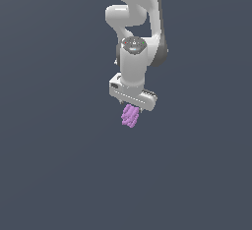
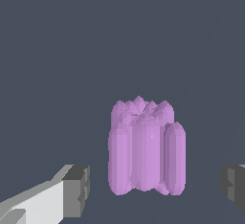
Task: Pick up the object and move it to a goal position.
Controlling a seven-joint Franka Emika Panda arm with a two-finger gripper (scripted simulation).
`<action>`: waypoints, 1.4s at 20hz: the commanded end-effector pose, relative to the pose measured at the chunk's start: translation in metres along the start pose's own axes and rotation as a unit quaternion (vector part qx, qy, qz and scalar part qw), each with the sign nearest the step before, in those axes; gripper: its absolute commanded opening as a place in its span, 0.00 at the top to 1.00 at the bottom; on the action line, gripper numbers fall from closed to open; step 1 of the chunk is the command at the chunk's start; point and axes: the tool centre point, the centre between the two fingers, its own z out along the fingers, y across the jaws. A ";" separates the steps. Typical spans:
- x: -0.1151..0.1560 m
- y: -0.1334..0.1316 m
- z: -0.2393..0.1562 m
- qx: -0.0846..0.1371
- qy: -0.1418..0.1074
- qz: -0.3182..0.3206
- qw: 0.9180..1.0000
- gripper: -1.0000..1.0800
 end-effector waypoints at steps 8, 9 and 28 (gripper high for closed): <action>-0.001 0.001 0.026 0.000 0.000 0.001 1.000 0.04; -0.001 0.001 0.031 0.000 0.000 0.001 1.000 0.04; 0.000 0.000 0.049 0.001 0.001 0.002 1.000 1.00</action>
